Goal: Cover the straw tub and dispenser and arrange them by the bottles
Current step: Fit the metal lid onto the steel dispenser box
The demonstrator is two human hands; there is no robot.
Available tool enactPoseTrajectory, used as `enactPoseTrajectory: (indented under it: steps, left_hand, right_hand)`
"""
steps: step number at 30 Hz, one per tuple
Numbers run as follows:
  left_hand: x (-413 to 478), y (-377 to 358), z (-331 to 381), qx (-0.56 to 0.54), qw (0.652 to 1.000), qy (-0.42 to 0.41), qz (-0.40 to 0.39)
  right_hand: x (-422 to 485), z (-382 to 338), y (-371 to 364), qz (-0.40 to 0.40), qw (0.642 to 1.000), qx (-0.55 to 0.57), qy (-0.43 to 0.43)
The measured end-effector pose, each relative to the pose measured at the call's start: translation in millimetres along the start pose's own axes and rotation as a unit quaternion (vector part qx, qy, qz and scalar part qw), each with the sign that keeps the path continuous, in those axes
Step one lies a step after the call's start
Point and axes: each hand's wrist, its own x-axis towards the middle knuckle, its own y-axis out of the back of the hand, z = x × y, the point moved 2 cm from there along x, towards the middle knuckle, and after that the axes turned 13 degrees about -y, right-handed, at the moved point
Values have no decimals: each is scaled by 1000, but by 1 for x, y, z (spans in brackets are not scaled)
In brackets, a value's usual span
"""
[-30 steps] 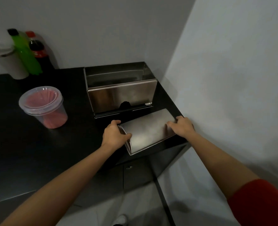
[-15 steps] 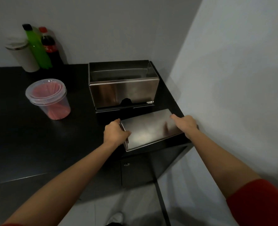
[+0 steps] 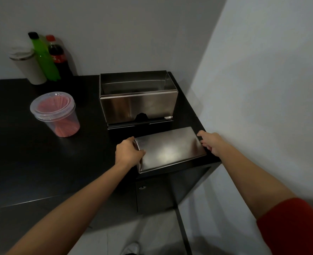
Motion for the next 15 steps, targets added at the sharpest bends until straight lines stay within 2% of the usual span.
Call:
enactPoseTrajectory:
  steps: [5,10,15]
  left_hand:
    - [2,2,-2,-6,1000,2,-10]
    - [6,2,-4,-13,1000,16,-16]
    - [5,4,-6,-7,1000,12,-2]
  right_hand:
    - [-4,4,0,-29,999,-19,-38]
    - [-7,7,-6,-39,999,2,6]
    - [-12,9,-9,-80,993,78,27]
